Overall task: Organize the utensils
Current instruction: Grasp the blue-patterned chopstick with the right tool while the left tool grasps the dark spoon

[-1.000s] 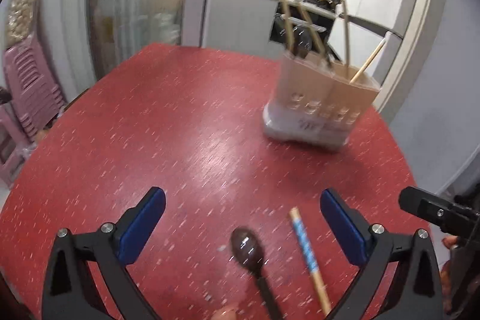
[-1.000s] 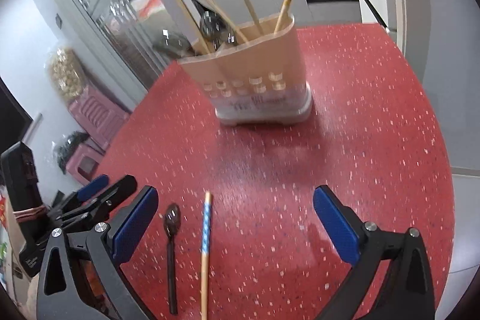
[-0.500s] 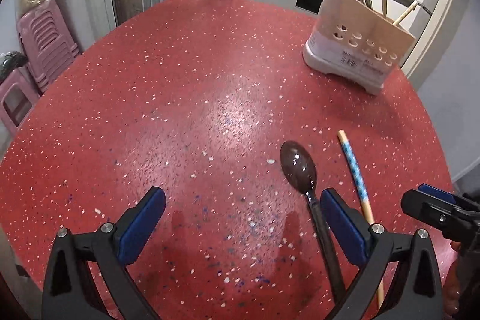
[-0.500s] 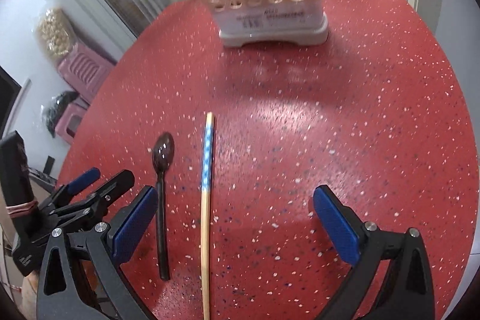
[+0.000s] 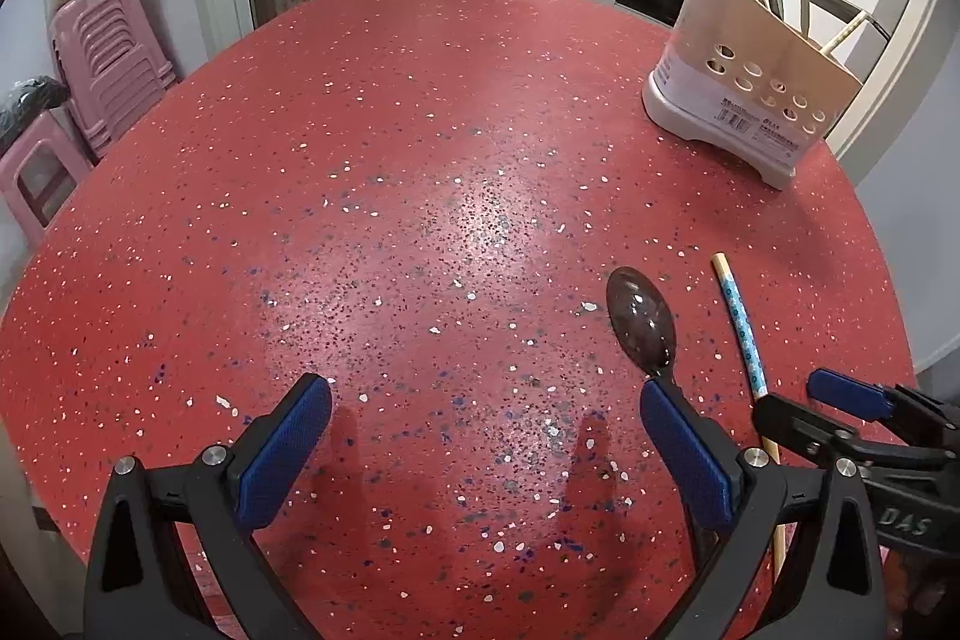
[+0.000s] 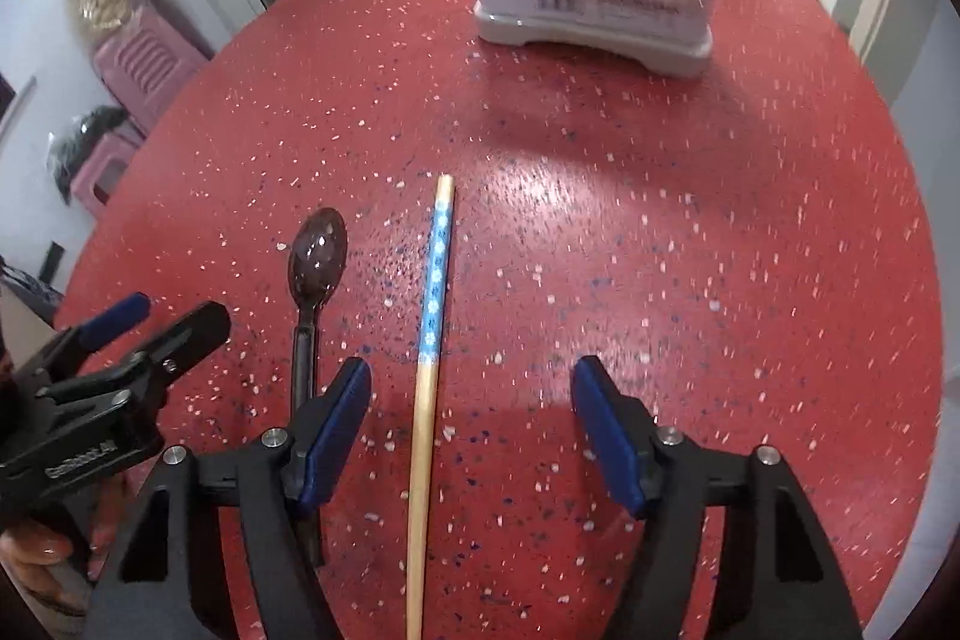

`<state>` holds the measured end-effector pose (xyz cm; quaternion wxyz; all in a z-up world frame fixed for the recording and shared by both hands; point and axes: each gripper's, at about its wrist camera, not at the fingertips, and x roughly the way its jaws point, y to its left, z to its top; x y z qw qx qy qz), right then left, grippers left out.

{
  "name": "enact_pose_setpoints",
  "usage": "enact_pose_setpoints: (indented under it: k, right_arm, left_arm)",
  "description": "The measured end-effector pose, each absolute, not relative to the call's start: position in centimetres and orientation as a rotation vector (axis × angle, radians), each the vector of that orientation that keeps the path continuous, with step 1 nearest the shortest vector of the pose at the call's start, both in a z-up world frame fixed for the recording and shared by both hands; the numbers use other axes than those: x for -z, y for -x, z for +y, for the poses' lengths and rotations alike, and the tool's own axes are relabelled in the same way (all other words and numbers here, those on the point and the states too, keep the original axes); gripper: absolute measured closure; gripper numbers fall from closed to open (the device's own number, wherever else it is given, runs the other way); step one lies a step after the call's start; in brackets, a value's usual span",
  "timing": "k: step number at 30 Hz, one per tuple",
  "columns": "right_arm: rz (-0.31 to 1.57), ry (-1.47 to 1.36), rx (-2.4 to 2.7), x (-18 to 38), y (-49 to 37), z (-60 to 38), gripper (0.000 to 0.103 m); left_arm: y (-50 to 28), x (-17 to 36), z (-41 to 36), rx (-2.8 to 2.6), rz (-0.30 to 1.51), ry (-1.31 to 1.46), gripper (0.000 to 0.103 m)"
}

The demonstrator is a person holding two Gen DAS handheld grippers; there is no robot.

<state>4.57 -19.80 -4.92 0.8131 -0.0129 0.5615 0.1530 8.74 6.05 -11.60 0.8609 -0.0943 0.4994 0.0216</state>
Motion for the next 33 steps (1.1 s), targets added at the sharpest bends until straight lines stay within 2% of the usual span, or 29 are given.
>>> enact_pose_setpoints:
  k: [9, 11, 12, 13, 23, 26, 33]
  right_arm:
    - [1.173, 0.205, -0.290, 4.9, -4.1, -17.4, 0.064]
    - [1.167, 0.205, -0.292, 4.8, -4.1, -17.7, 0.085]
    - [1.168, 0.199, -0.301, 4.8, -4.0, -18.0, 0.092]
    - [1.166, 0.198, -0.302, 4.7, -3.9, -18.3, 0.094]
    - [1.154, 0.077, -0.376, 5.0, -4.3, -20.8, 0.095]
    - [1.164, 0.023, -0.402, 5.0, -4.4, -21.8, 0.095]
    - [1.129, -0.057, -0.431, 4.1, -4.3, -23.9, 0.095]
  left_arm:
    - [-8.3, 10.7, 3.6, -0.008, 1.074, 0.183, 0.000]
    - [-8.5, 10.5, 3.1, -0.002, 1.090, 0.173, 0.000]
    - [-8.7, 9.4, 3.0, 0.000, 1.098, 0.168, 0.000]
    - [-8.7, 9.2, 2.9, 0.003, 1.105, 0.164, 0.000]
    - [-9.3, 8.3, 0.2, 0.036, 1.160, 0.072, 0.000]
    - [-9.6, 7.9, -0.5, 0.042, 1.176, 0.039, 0.007]
    - [-10.0, 7.0, -2.6, 0.101, 1.229, -0.060, 0.038]
